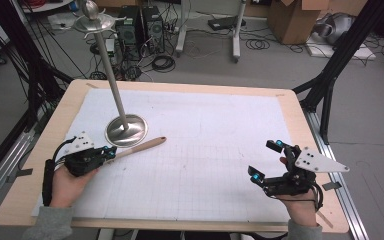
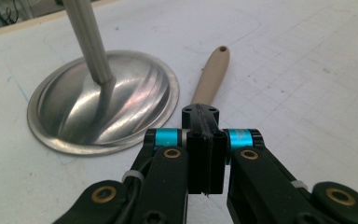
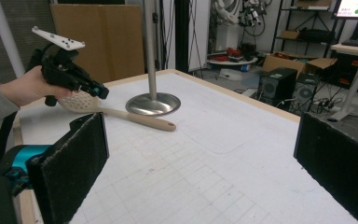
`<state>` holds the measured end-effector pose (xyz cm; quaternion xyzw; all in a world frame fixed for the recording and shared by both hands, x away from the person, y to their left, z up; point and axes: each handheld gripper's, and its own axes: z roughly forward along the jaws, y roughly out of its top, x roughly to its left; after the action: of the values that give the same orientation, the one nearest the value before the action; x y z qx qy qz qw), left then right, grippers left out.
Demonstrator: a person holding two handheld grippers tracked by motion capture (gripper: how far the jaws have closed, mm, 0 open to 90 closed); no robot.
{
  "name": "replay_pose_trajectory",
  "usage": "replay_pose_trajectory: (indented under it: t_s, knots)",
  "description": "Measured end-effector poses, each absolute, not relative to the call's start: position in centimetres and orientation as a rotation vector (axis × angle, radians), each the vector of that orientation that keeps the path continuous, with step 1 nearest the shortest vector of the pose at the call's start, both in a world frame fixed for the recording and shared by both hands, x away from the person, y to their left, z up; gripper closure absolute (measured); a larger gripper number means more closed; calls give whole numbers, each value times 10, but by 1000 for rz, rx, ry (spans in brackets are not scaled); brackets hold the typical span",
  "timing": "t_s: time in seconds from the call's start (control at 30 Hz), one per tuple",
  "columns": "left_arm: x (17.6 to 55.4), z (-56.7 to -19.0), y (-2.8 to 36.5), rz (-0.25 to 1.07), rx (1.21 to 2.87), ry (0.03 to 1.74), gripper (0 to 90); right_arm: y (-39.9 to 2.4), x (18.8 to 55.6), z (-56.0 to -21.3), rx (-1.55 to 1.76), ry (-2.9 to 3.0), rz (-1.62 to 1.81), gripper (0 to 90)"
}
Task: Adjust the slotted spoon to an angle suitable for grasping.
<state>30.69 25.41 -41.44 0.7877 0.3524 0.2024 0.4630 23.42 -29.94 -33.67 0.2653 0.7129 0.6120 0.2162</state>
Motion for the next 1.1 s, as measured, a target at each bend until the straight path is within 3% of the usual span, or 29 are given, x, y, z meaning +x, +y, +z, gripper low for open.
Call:
replay_pose_trajectory:
  t_s: [1.1]
  knots:
    - [321, -411, 242, 511, 2007, 943, 897, -306, 228, -337, 753, 1971, 1687, 19]
